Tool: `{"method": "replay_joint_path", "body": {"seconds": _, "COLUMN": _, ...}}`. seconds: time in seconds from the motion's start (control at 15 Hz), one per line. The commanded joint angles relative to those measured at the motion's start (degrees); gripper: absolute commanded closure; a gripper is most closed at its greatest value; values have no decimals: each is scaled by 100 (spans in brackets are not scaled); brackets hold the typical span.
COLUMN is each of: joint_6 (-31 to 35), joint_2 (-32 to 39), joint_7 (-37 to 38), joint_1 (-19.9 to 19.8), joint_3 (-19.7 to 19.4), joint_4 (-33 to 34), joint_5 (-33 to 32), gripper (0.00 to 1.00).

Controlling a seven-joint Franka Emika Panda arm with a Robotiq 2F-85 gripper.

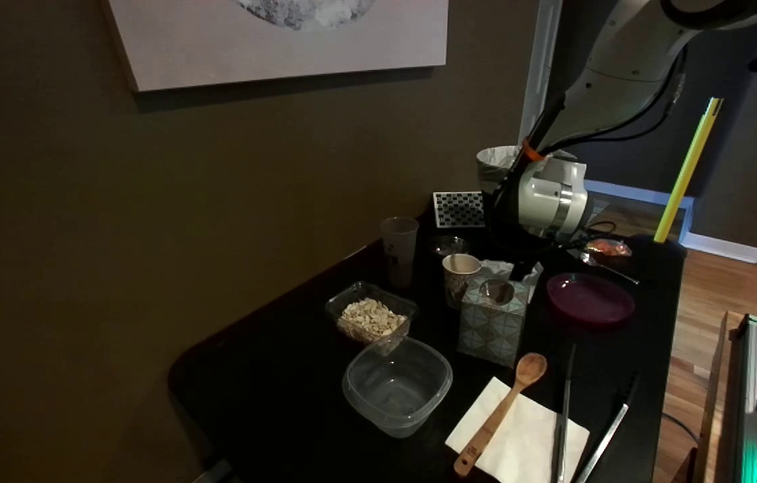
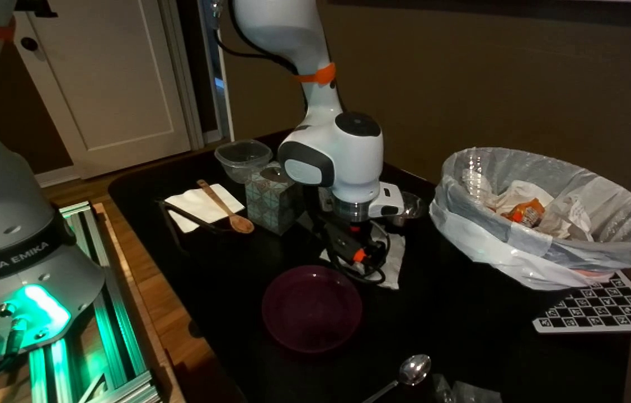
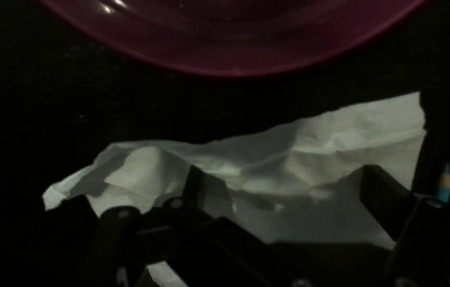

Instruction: Pick up the straw and put it into the coffee cup

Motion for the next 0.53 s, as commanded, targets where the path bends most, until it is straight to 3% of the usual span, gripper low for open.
{"method": "replay_joint_path", "body": {"seconds": 0.0, "joint_6": 251, "joint_2": -42, "joint_7": 4, "joint_1": 61, "joint_3": 20, "joint_4": -77, "joint_5": 46, "gripper": 0}}
{"method": "replay_joint_path", "body": {"seconds": 0.47, "joint_6": 447, "joint_2": -547, "joint_7": -134, "joint_1": 72, "joint_3": 333, "joint_4": -323, "joint_5": 102, "gripper": 0}}
